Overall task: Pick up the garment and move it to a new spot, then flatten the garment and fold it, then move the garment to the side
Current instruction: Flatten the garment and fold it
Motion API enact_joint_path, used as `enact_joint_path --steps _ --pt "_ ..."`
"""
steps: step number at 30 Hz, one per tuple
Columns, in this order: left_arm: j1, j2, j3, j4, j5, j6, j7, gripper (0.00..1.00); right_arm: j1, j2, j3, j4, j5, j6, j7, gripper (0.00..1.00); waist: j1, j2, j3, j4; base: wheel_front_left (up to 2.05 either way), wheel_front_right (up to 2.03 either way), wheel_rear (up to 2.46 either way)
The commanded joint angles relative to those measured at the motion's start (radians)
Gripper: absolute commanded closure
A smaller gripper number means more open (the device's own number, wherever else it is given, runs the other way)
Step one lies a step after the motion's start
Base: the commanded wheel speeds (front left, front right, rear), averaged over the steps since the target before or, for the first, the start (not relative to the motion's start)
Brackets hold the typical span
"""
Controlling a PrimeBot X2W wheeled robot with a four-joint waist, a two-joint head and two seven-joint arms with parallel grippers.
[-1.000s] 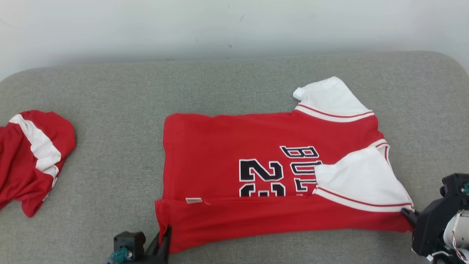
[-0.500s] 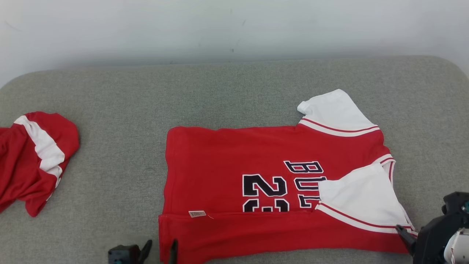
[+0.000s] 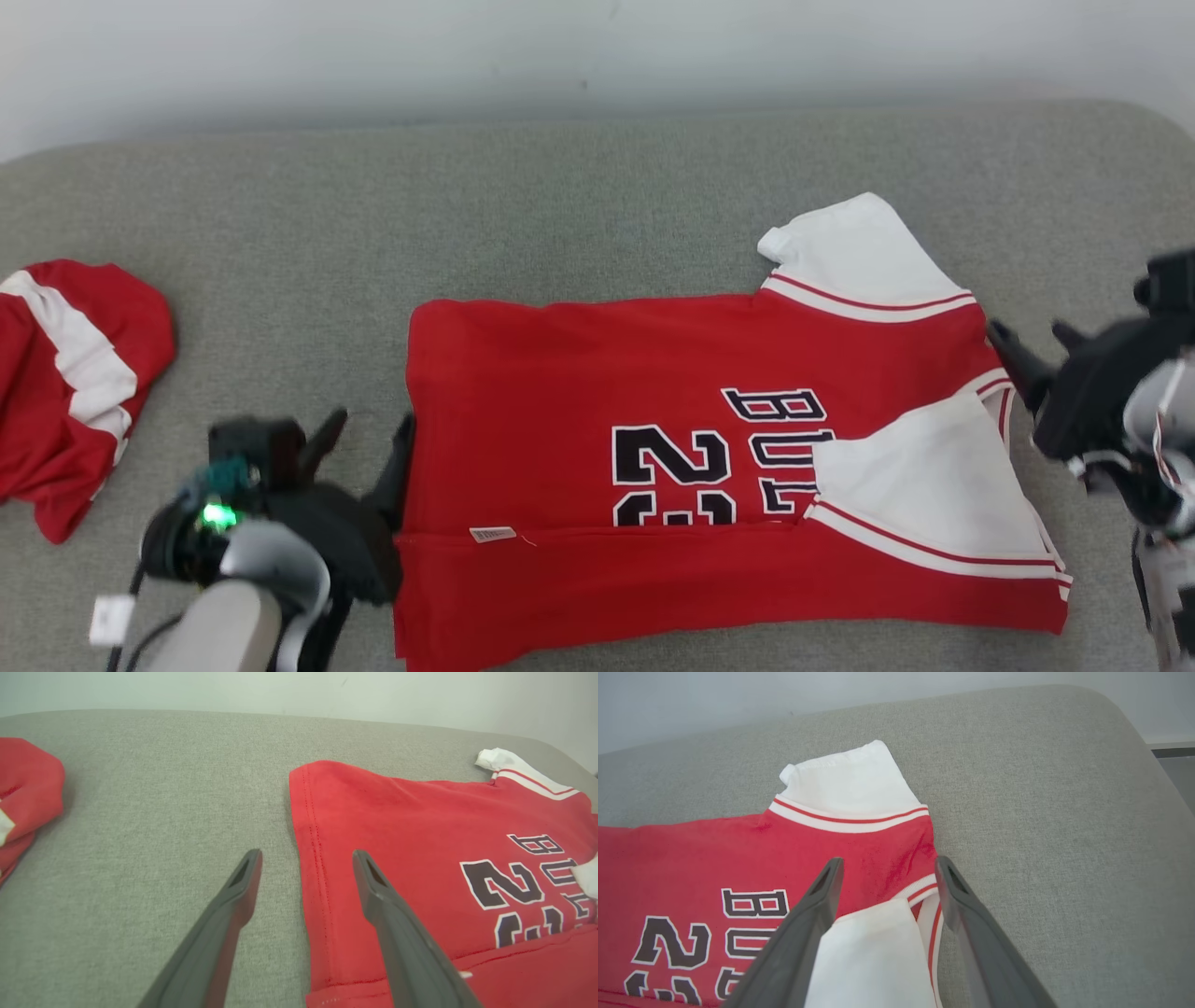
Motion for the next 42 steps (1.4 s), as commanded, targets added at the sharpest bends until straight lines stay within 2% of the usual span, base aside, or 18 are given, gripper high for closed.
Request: enact_joint_path --steps 1,6,15,22,28,32,39,40,41,42 --pt "-0.049 0.002 0.004 0.017 -0.009 -0.010 0.018 0.00 -0.058 0.004 0.018 0.032 0.010 -0.002 -0.012 0.00 -0.0001 -0.0001 0.038 -0.008 0.00 0.00 0.00" --pt "-0.207 -0.016 0.001 0.110 -0.033 -0.047 0.077 0.00 -0.251 -0.030 0.129 0.162 -0.025 -0.002 -0.073 0.00 -0.0001 -0.0001 0.091 -0.008 0.00 0.00 0.00" --pt "-0.405 -0.050 -0.026 0.296 -0.022 -0.076 0.094 0.00 -0.496 -0.036 0.298 0.380 -0.013 -0.002 -0.208 0.00 -0.0001 -0.0001 0.183 -0.005 0.00 0.00 0.00" --pt "-0.501 -0.062 -0.053 0.395 0.004 -0.065 0.111 0.00 -0.591 -0.043 0.370 0.488 0.025 -0.003 -0.269 0.00 -0.0001 -0.0001 0.232 0.000 0.00 0.00 0.00" --pt "-0.539 -0.063 -0.071 0.449 0.019 -0.073 0.113 0.00 -0.635 -0.049 0.416 0.546 0.058 -0.003 -0.298 0.00 -0.0001 -0.0001 0.253 -0.004 0.00 0.00 0.00" --pt "-0.562 -0.066 -0.089 0.474 0.026 -0.091 0.112 0.00 -0.656 -0.062 0.435 0.586 0.083 -0.003 -0.320 0.00 -0.0001 -0.0001 0.263 -0.002 0.00 0.00 0.00" --pt "-0.560 -0.062 -0.145 0.520 0.035 -0.133 0.178 0.00 -0.680 -0.094 0.462 0.648 0.118 -0.003 -0.324 0.00 -0.0001 -0.0001 0.277 0.005 0.00 0.00 0.00" --pt "-0.561 -0.065 -0.153 0.527 0.031 -0.139 0.198 0.13 -0.686 -0.100 0.467 0.656 0.119 -0.002 -0.319 0.00 -0.0001 -0.0001 0.280 0.007 0.00 0.00 0.00" --pt "-0.563 -0.067 -0.160 0.533 0.026 -0.145 0.221 0.38 -0.690 -0.103 0.471 0.665 0.119 -0.002 -0.315 0.00 -0.0001 -0.0001 0.282 0.009 0.00 0.00 0.00" --pt "-0.565 -0.069 -0.166 0.539 0.019 -0.152 0.246 0.71 -0.696 -0.105 0.475 0.673 0.121 -0.002 -0.311 0.00 -0.0001 -0.0001 0.283 0.010 0.00 0.00 0.00"
